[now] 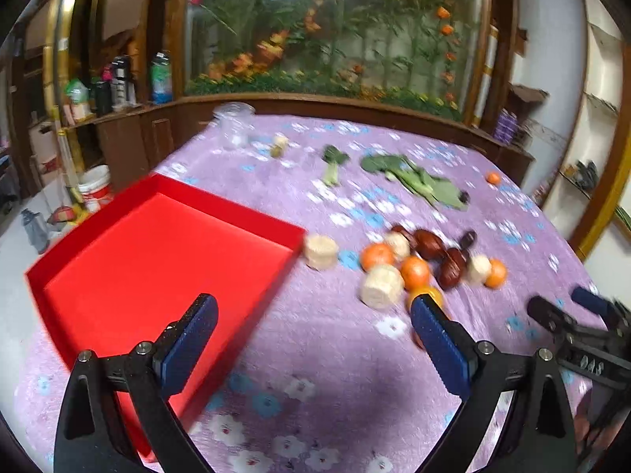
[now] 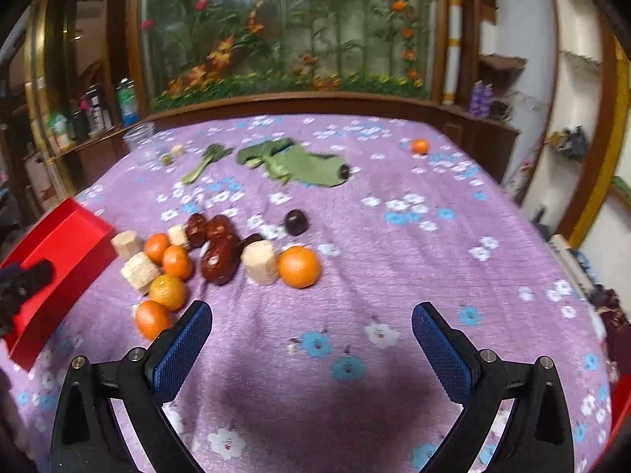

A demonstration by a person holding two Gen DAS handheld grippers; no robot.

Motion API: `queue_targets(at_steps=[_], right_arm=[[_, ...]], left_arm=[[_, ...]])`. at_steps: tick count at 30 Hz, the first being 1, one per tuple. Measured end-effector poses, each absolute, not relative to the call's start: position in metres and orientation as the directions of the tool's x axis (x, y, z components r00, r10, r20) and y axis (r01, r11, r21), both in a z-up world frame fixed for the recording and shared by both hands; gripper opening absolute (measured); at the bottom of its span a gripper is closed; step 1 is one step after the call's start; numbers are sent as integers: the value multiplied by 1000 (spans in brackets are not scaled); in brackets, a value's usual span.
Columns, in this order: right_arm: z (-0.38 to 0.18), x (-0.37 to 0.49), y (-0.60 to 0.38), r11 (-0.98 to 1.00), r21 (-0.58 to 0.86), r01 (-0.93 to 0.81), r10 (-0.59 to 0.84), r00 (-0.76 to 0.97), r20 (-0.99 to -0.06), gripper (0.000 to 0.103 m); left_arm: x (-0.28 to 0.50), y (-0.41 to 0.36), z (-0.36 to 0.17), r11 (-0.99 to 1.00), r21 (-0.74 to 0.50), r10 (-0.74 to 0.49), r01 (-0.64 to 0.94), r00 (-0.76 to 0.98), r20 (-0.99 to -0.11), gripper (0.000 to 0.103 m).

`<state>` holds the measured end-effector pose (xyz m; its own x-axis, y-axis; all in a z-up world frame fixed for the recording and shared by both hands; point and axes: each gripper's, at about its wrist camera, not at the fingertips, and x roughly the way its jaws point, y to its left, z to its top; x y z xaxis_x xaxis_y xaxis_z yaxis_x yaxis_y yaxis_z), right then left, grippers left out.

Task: Organize fruits
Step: 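Move both tools toward the fruit pile beside the red tray, then close the left tool on a mandarin orange while the right tool grasps another orange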

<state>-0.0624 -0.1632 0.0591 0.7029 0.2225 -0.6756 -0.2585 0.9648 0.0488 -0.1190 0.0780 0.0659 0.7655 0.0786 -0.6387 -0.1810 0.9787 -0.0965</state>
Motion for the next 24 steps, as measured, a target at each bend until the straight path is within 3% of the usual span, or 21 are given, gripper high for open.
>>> queue_targets(at_steps=[1,3,5,6,11,15,16,24], right_arm=[[59,-60,-162,959,62,-277,244,693,-678,99],[56,-50,-158,944,93,-315,289,660,-694,92],[51,-36,-155,933,124,-338,320,618,-718,81],[48,-27,-154,932,128,-340,320,601,-732,76],[40,-4,-153,938,93,-335,287,593,-753,71],[31,9,-153,936,94,-340,284,568,-772,57],[30,11,-153,934,105,-342,293,562,-774,56],[28,19,-161,920,154,-360,341,546,-765,56]], left_arm=[[-117,72,63,984,-115,31,-137,763,-645,89],[-113,63,59,987,-150,-54,-62,748,-661,62],[-105,51,55,984,-179,-126,1,718,-684,56],[-102,47,52,982,-189,-145,16,708,-691,56],[-93,35,44,971,-228,-211,65,674,-708,56],[-78,29,34,965,-250,-243,80,632,-736,39],[-75,26,32,965,-247,-245,85,622,-744,39],[-55,12,14,972,-220,-228,83,570,-790,37]])
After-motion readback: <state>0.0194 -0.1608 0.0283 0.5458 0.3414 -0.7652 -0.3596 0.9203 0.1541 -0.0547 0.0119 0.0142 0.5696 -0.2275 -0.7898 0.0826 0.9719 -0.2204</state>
